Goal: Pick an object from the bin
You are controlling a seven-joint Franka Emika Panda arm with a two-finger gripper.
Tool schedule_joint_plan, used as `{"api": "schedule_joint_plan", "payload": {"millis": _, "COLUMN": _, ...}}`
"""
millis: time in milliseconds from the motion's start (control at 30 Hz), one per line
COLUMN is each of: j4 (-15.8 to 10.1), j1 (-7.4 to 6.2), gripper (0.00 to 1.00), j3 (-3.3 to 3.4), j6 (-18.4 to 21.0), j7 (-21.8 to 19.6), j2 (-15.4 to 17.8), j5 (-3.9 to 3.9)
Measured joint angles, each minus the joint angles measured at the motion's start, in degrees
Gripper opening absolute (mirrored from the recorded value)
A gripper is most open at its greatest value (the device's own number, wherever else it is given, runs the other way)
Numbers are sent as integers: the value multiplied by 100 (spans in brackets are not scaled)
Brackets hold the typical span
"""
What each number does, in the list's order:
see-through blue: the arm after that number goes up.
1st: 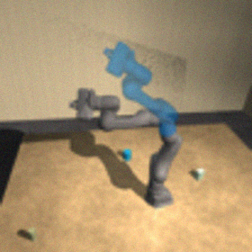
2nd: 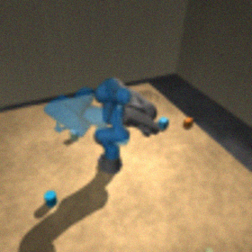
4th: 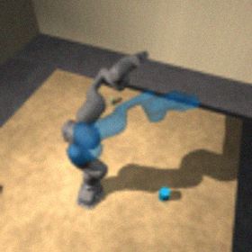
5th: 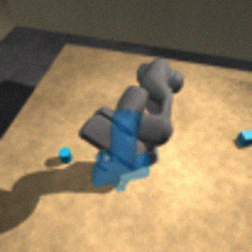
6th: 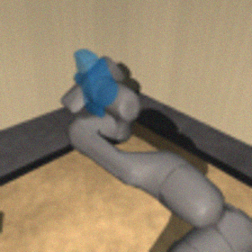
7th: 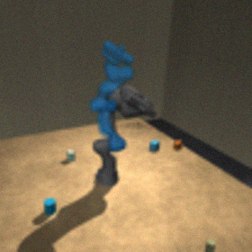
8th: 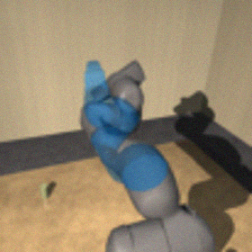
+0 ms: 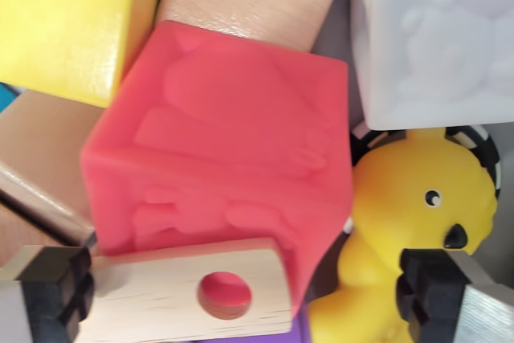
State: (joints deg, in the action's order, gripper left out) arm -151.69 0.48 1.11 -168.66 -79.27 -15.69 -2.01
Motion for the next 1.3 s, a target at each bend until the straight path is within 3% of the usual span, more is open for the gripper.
{"api": "schedule_joint_plan", "payload": {"millis": 200, "j4": 45, "j1": -12, "gripper": 0, "j3": -42, "j6": -18, "j7": -6, "j2": -21, "j5": -1}}
{"api": "schedule_joint_plan", "payload": {"millis": 733, "j4": 27, "j1": 28, "gripper": 0, "j3": -1, "j6": -18, "j7": -8, "j2": -8, "j5": -7}}
{"api": "schedule_joint_plan", "payload": {"millis": 1300, "j4": -20, "j1": 13, "gripper": 0, "j3": 36, "j6": 226, "j7": -15, "j2": 300, "j5": 3}}
